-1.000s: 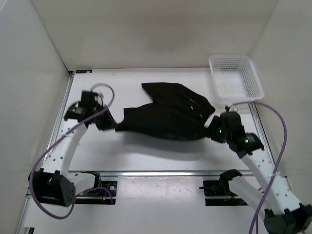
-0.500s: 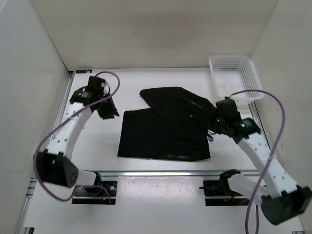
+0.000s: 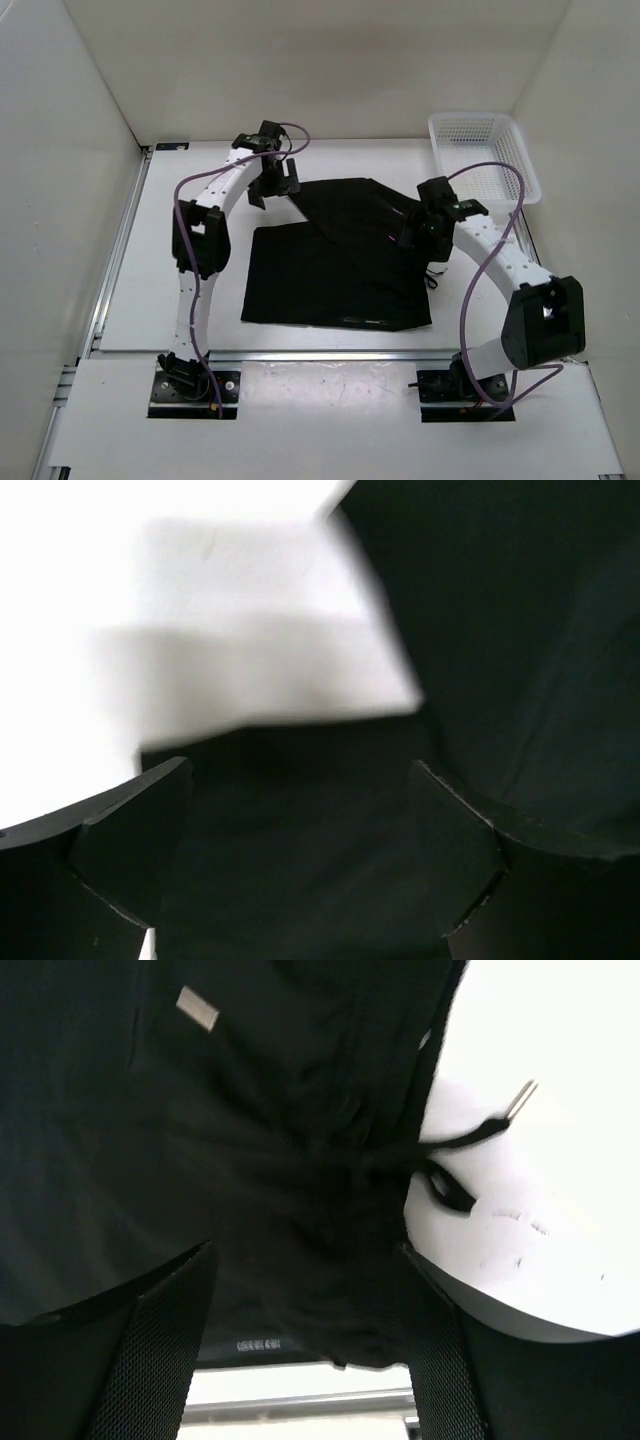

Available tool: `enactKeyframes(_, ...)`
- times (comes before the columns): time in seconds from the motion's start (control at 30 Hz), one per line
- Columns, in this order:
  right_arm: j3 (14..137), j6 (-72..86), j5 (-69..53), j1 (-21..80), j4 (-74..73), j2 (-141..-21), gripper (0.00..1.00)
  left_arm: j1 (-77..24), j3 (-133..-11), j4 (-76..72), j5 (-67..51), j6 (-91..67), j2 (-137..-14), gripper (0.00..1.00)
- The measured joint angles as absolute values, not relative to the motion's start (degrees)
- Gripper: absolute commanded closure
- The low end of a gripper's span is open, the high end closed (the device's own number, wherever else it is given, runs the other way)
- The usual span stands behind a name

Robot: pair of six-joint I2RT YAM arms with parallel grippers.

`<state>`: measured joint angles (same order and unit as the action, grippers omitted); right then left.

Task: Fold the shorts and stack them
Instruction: Flatten the shorts out

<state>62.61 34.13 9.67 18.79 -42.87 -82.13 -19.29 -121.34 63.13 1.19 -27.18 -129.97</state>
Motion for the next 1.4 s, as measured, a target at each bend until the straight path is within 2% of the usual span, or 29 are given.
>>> enactKeyframes(0.1,65.39,34.09,9.04,16.19,-42.13,-87.15,0.24,-19.84,-131.48,64.05,1.37,-26.59,-137.60,0.00)
enactKeyframes(0.27,69.04,34.06,8.14,15.33,-40.49,-97.12,0.32,-20.12,-141.71,63.16,0.60,-26.09,-146.21,0.00)
enactKeyframes(0.33,69.56,34.02,7.51,15.33,-40.18,-100.12,0.35,-20.12,-141.91,62.15,-0.21,-26.00,-147.92,0.06)
enactKeyframes(0.47,69.67,34.04,6.70,15.35,-40.16,-103.04,0.39,-20.12,-141.69,61.63,-1.61,-25.98,-149.27,0.41)
enactKeyframes(0.5,69.67,34.04,6.66,15.35,-40.16,-103.09,0.44,-20.01,-141.47,61.34,-1.91,-25.85,-149.27,0.62)
enactKeyframes(0.53,69.67,34.02,6.63,15.35,-40.12,-103.09,0.49,-19.90,-141.23,60.97,-2.22,-25.87,-149.16,0.74)
enactKeyframes(0.6,69.69,33.91,6.44,15.33,-40.05,-103.09,0.52,-19.46,-140.97,60.40,-3.09,-25.76,-149.12,0.88)
enactKeyframes(0.63,69.69,33.95,6.24,15.35,-40.05,-103.09,0.52,-19.29,-140.70,60.12,-3.73,-25.74,-149.12,0.90)
enactKeyframes(0.73,69.69,34.04,5.72,15.35,-39.79,-103.09,0.40,-18.26,-139.96,59.40,-6.48,-25.58,-149.10,0.90)
enactKeyframes(0.87,69.69,33.67,5.19,15.62,-38.94,-103.26,0.41,-16.97,-138.23,58.50,-7.88,-25.58,-149.05,0.90)
enactKeyframes(1.07,71.09,33.30,4.64,17.89,-38.81,-105.62,0.54,-15.75,-134.02,58.13,-4.86,-25.93,-145.67,0.90)
enactKeyframes(1.1,71.59,33.17,4.38,18.57,-38.79,-106.04,0.61,-15.53,-133.36,58.28,-4.14,-25.93,-144.81,0.90)
enactKeyframes(1.23,74.89,32.73,2.74,21.37,-38.57,-107.94,0.79,-13.34,-132.29,58.22,-2.55,-25.93,-141.56,0.90)
enactKeyframes(1.3,76.66,32.60,1.58,22.76,-38.41,-109.14,0.84,-11.68,-131.26,58.04,-1.93,-25.93,-139.37,0.90)
enactKeyframes(1.33,77.58,32.69,1.06,23.46,-38.26,-109.86,0.84,-10.83,-130.82,58.02,-1.63,-25.93,-138.34,0.90)
enactKeyframes(1.37,78.39,32.88,0.75,24.08,-38.11,-110.41,0.68,-9.93,-130.54,58.06,-1.26,-25.91,-137.45,0.81)
enactKeyframes(1.4,79.15,33.06,0.21,24.77,-37.65,-110.89,0.68,-8.91,-130.43,58.00,-0.80,-25.91,-136.40,0.81)
